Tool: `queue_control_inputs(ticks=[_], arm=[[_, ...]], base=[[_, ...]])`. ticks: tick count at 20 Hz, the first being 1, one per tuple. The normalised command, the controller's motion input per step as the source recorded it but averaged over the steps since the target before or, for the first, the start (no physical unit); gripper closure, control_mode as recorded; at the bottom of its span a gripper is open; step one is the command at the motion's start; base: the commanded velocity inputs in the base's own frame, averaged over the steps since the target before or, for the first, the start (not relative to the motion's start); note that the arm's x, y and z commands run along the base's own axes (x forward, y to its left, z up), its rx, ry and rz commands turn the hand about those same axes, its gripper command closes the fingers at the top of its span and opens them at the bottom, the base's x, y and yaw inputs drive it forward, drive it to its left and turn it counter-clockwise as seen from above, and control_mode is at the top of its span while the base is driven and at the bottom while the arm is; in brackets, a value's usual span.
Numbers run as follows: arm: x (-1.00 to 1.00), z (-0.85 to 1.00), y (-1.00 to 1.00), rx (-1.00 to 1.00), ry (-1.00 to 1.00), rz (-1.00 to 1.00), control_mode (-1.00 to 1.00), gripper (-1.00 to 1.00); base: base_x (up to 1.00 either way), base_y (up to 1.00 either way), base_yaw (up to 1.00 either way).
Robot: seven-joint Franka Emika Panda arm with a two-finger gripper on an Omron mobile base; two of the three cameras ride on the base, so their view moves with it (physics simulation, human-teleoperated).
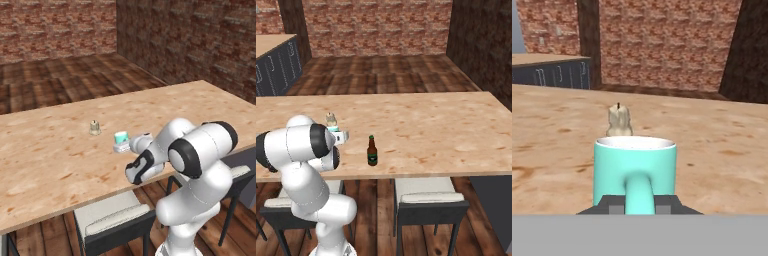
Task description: Open the cabinet directly in front. Then move the beer and the mug to the dining counter with the candle on it.
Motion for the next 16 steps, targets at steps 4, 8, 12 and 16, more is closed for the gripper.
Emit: queue_control_inputs(ticks=[4,8,12,16], arm=[[0.00,-0.28,0.02,0.00,0.01,0.00,-1.00,1.00],[0.01,-0.27,0.00,0.00,0.00,0.00,-1.00,1.00],[0.05,-0.19,0.00,0.00,0.00,0.00,-1.00,1.00],[0.05,-0.20,0.01,0.00,0.00,0.00,-1.00,1.00]], base=[[0.00,0.00,0.00],[0.00,0.00,0.00],[0.00,0.00,0.00],[0.00,0.00,0.00]])
